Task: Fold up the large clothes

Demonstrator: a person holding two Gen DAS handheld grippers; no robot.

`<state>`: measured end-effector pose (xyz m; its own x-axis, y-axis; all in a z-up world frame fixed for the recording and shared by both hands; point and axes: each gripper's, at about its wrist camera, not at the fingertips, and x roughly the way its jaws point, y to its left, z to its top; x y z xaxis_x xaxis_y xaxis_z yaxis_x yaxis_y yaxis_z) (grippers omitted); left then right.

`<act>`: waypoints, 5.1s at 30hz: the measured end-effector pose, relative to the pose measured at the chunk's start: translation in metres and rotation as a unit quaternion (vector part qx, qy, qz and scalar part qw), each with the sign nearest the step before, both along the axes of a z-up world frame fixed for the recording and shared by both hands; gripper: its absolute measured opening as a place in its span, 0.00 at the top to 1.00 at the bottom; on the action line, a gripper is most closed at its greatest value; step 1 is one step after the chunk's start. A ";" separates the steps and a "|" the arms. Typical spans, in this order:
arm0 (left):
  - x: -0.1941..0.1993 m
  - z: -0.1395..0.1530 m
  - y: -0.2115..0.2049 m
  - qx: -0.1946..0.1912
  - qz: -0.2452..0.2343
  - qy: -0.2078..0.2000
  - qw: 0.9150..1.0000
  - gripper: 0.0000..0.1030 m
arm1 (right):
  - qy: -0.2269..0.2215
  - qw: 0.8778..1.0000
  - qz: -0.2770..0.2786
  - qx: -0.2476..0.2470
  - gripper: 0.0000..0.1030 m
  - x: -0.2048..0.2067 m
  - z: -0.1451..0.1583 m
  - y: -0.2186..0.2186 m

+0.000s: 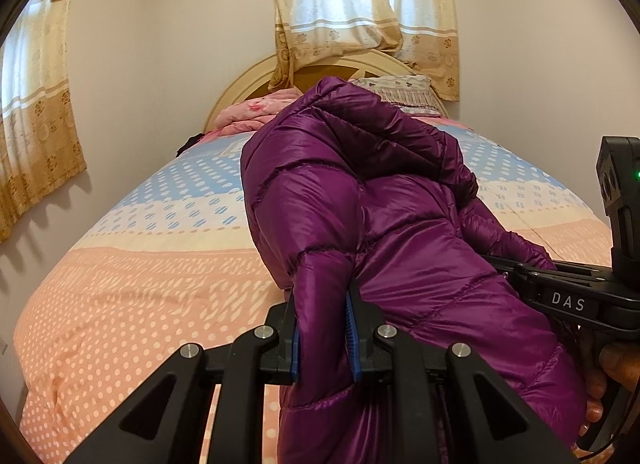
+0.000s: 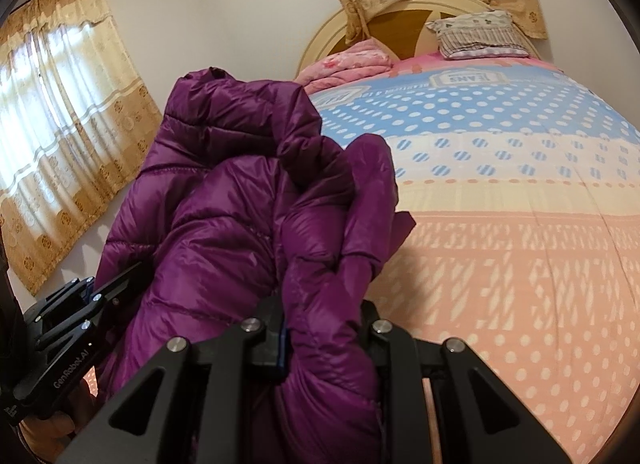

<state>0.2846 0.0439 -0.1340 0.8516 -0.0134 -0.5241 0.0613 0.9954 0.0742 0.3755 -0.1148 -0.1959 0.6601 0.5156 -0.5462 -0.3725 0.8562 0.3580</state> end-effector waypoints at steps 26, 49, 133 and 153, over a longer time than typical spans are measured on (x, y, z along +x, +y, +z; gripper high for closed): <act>-0.001 -0.028 0.063 -0.012 0.058 0.027 0.998 0.83 | 0.022 0.998 0.060 -0.025 0.77 0.016 -0.020 0.055; 0.012 -0.067 0.081 0.012 0.107 0.067 0.992 0.36 | 0.059 0.997 0.043 -0.040 0.63 0.025 -0.047 0.064; -0.170 0.098 0.079 -0.023 0.137 -0.107 0.985 0.25 | -0.137 0.989 0.008 -0.051 0.18 -0.175 0.110 0.042; -0.162 0.096 0.088 -0.024 0.131 -0.092 0.987 0.23 | -0.133 0.990 0.009 -0.051 0.18 -0.175 0.107 0.044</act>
